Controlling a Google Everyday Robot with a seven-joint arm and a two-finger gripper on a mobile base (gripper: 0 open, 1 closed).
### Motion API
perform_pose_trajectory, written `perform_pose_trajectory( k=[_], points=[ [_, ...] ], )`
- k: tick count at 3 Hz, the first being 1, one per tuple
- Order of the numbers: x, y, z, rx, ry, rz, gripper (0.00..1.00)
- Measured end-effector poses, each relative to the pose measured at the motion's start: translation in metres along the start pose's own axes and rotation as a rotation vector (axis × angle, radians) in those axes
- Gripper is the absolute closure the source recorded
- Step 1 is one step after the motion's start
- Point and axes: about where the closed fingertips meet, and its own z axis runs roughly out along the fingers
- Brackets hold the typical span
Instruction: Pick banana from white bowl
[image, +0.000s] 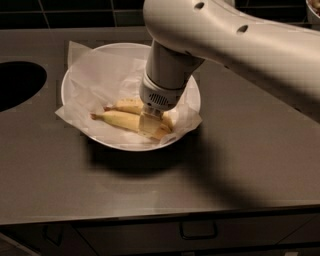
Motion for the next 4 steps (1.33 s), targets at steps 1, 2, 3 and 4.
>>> perform_pose_trajectory(
  k=[1,2,3,4],
  points=[
    [0.0,-0.002,0.005,-0.017,0.01,-0.004,0.5],
    [-0.002,-0.003,0.01,-0.032,0.018,-0.003,0.5],
    [-0.005,-0.002,0.014,-0.045,0.025,-0.008,0.5],
    [-0.005,-0.001,0.017,-0.053,0.03,-0.007,0.5]
  ],
)
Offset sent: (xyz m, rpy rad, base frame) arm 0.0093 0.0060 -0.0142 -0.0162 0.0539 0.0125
